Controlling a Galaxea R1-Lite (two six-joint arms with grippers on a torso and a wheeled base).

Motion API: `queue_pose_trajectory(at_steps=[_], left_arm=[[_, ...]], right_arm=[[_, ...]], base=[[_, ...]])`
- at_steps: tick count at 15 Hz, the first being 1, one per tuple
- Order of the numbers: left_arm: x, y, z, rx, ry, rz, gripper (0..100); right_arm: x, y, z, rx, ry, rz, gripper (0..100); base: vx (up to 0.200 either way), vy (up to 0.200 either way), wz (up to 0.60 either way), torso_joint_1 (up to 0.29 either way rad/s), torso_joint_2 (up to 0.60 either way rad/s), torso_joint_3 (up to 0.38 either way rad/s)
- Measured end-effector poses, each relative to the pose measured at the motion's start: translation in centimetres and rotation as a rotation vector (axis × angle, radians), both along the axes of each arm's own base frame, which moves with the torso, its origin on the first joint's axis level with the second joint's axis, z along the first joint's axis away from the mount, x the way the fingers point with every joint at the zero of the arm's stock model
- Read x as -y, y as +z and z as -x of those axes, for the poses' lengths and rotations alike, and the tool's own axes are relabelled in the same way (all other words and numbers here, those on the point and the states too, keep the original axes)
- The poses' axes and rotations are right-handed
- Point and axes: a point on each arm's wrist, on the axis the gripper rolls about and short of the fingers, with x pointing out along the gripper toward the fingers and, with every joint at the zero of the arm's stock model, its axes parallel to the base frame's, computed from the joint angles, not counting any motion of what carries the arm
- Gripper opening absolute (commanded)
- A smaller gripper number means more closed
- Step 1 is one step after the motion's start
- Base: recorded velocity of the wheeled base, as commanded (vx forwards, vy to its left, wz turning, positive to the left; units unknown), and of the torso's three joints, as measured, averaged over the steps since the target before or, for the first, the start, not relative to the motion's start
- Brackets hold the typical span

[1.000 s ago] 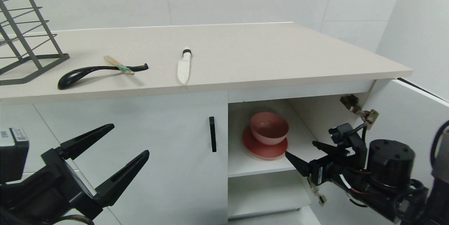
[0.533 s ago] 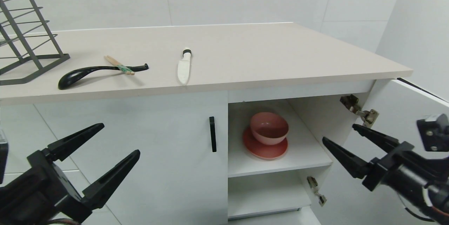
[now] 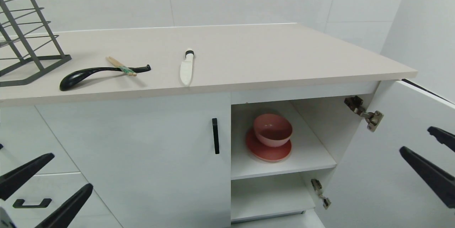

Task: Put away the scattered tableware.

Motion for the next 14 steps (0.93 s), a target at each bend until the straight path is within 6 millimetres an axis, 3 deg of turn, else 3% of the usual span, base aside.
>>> queue_pose_trajectory(at_steps=[6, 10, 14], left_arm=[[-1.9, -3.5, 5.0, -0.018, 0.19, -0.003, 100], [-2.0, -4.1, 6.4, 0.056, 0.305, 0.009, 100], [-1.9, -6.2, 7.0, -0.042, 0.367, -0.015, 100]], right_arm=[[2.5, 1.5, 4.8, 0.087, -0.067, -0.01, 100], [3.2, 0.5, 7.6, 0.109, -0.111, -0.01, 100], [3.5, -1.0, 9.4, 0.103, -0.119, -0.01, 100]], base=[[0.0, 0.0, 0.0, 0.0, 0.0, 0.0], [0.0, 0.0, 0.0, 0.0, 0.0, 0.0], [0.0, 0.0, 0.0, 0.0, 0.0, 0.0]])
